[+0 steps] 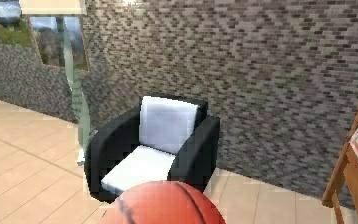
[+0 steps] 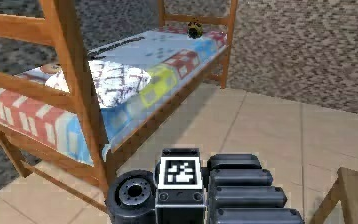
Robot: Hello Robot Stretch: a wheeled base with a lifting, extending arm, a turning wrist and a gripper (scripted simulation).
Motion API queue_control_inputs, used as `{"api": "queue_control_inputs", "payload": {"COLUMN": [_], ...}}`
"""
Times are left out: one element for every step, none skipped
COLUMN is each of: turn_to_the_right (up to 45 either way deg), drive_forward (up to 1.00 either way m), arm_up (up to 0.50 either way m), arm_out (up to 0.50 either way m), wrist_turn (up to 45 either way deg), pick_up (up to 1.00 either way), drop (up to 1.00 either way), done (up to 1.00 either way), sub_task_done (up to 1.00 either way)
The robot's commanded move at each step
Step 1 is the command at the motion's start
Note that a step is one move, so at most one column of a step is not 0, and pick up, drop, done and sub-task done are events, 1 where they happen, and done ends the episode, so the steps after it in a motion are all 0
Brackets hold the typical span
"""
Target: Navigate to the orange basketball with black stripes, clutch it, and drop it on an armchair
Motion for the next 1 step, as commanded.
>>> {"api": "queue_control_inputs", "payload": {"turn_to_the_right": [21.0], "drive_forward": [0.00], "arm_up": [0.00], "arm_out": [0.00], "wrist_turn": [0.0], "pick_up": [0.00], "drop": [0.00], "done": [0.00], "sub_task_done": [0.00]}}
